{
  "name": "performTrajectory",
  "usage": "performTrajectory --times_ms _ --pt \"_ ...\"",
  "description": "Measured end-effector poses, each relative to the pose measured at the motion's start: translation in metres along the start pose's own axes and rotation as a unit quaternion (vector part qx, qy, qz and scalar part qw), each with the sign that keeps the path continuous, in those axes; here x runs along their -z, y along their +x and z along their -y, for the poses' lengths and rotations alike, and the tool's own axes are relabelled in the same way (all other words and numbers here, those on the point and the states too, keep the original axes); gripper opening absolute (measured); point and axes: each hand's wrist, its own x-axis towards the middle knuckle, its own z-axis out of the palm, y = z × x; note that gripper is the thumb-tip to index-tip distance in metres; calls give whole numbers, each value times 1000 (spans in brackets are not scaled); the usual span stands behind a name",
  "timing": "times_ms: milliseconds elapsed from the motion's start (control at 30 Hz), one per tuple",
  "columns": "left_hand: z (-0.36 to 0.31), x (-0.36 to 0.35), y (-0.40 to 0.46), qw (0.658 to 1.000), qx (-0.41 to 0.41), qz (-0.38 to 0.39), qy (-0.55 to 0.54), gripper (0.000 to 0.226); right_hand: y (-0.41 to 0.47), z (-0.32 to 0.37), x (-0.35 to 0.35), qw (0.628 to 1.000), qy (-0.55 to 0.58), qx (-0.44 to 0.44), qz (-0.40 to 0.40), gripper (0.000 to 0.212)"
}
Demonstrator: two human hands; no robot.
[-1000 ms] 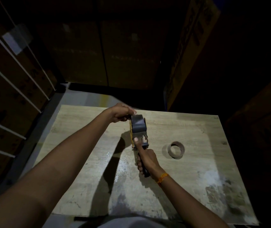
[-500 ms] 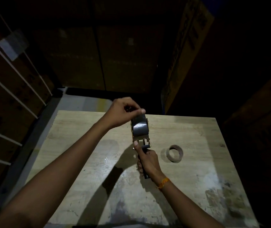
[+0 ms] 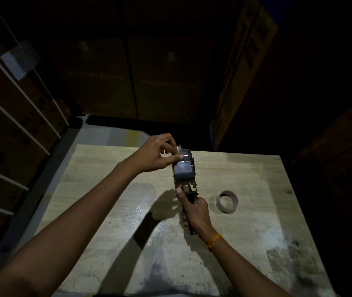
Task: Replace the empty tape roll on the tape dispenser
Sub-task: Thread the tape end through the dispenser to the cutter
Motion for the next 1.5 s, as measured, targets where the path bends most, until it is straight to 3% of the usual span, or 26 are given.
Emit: performTrajectory --times_ms 67,233,533,700,800,967,1167,1367,1500 --pt "-4 6 3 998 43 1 -39 23 0 -1 1 1000 7 14 -1 60" --pt "-8 20 12 986 119 58 -105 60 1 0 3 999 17 23 25 56" --pt "9 12 18 898 255 76 -351 36 4 2 2 997 47 5 68 58" --pt "18 6 21 852 318 24 -416 33 9 5 5 997 20 8 71 52" --pt "28 -6 16 840 367 -26 -398 27 14 1 7 997 -12 31 68 44" --pt "63 -56 -17 829 454 -52 -323 14 32 -26 5 989 -141 33 -20 26" --pt "74 -122 -83 803 527 -16 -278 17 57 -63 -5 976 -215 19 -37 42" --pt "59 -161 -120 843 501 46 -190 16 75 -90 -23 965 -259 11 -27 33" --pt "65 -175 -134 866 470 67 -156 13 76 -101 -37 955 -296 -17 -27 47"
